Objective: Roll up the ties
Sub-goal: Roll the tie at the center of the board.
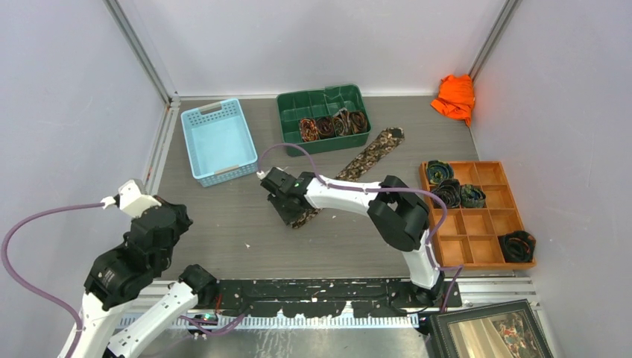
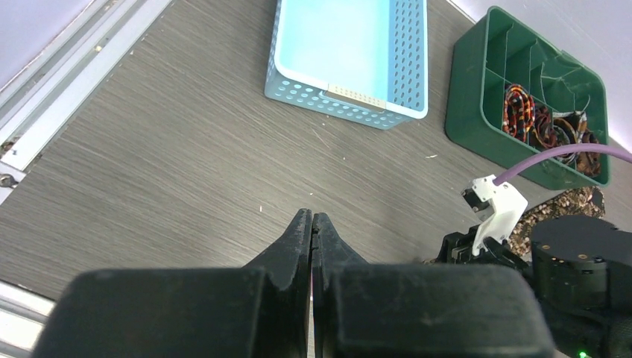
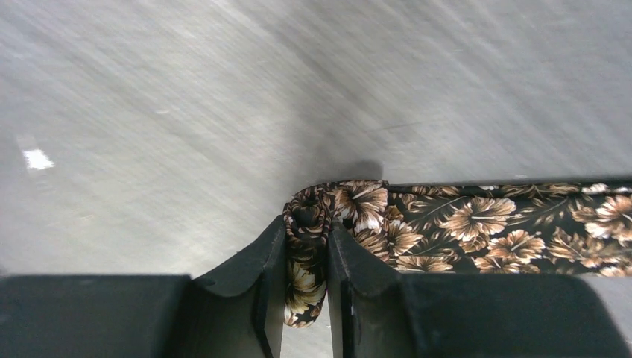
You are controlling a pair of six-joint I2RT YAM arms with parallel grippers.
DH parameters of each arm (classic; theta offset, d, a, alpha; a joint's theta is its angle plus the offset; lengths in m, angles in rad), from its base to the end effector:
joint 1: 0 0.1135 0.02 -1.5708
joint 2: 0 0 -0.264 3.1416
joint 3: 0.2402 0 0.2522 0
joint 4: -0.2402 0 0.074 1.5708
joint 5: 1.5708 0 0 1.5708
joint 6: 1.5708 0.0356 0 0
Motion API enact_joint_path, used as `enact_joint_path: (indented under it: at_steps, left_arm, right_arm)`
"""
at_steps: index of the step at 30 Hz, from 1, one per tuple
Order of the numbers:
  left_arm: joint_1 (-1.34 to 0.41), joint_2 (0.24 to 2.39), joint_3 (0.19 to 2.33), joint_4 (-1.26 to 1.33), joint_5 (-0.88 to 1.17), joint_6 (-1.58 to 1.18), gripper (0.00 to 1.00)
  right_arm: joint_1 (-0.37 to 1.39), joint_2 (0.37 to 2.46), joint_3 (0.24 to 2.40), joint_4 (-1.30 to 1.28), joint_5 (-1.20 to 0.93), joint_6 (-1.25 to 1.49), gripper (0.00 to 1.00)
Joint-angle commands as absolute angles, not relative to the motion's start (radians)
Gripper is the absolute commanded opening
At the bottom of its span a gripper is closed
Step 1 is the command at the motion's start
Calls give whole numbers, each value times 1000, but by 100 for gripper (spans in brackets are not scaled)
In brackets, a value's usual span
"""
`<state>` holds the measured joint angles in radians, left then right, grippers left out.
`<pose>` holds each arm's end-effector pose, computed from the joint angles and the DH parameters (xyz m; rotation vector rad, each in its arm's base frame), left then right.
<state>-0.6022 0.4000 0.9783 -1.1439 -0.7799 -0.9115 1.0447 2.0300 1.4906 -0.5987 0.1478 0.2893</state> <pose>0.0414 0.0019 0.3472 -0.7230 1.8269 -0.1507 0.2174 0.3639 0.1767 -0.9563 2.5298 0.2104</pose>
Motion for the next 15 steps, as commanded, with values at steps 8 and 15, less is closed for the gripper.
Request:
enact_joint_path:
  at_steps: [8, 15]
  left_arm:
    - [-605, 519, 988, -942, -703, -835, 0]
    - [-606, 567, 965, -882, -642, -819, 0]
  right_arm:
    - [957, 1964, 1445, -315, -459, 620, 28]
    - [874, 1975, 1295, -78, -656, 786, 28]
